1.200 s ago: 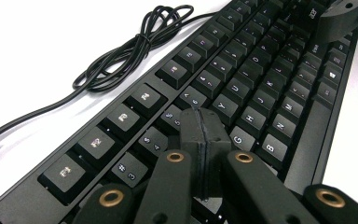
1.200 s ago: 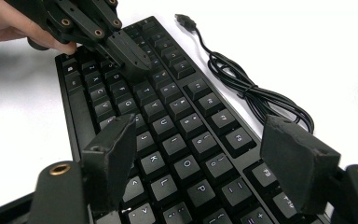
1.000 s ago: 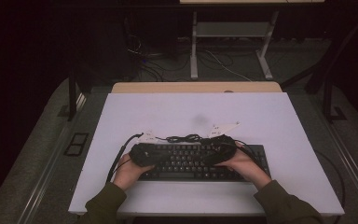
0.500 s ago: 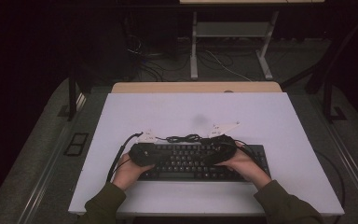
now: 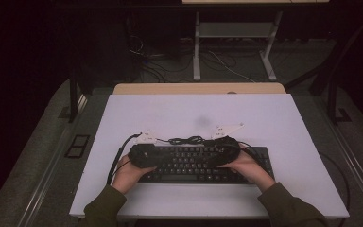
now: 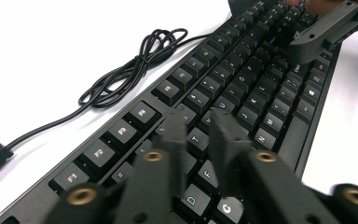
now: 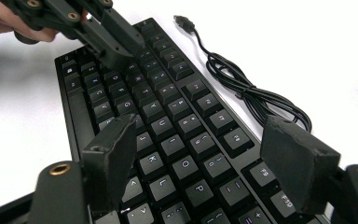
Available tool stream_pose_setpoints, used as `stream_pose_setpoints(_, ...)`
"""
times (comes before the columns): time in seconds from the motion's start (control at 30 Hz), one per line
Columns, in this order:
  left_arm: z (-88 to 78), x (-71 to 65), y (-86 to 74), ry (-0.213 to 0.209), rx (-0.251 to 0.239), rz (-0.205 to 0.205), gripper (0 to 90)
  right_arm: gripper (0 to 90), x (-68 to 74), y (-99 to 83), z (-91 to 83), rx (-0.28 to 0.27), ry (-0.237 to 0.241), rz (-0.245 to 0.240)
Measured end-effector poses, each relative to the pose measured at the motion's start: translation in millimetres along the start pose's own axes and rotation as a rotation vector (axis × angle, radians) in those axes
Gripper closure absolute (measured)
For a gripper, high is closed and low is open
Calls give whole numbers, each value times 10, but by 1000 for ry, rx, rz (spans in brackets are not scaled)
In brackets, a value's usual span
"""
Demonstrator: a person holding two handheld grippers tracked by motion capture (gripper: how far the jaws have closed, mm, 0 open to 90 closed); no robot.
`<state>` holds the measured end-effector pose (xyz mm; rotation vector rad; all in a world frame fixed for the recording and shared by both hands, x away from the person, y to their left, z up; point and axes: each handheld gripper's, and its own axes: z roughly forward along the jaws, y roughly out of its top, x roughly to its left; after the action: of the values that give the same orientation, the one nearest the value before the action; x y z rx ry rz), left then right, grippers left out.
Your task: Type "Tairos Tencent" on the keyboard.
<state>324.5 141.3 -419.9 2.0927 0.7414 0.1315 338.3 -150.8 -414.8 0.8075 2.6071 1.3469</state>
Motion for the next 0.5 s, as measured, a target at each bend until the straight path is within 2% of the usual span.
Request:
stream_pose_setpoints(0.2, -25, -14, -15, 10, -13, -4, 519, 266, -6, 1, -7, -5, 3, 7)
stream_pose_setpoints(0.33, -42, -19, -24, 41, -16, 5, 393, 272, -8, 1, -12, -6, 2, 10)
stream_pose_setpoints(0.5, -56, -22, -35, 59, -22, 13, 232, 275, -9, 2, -16, -6, 6, 14)
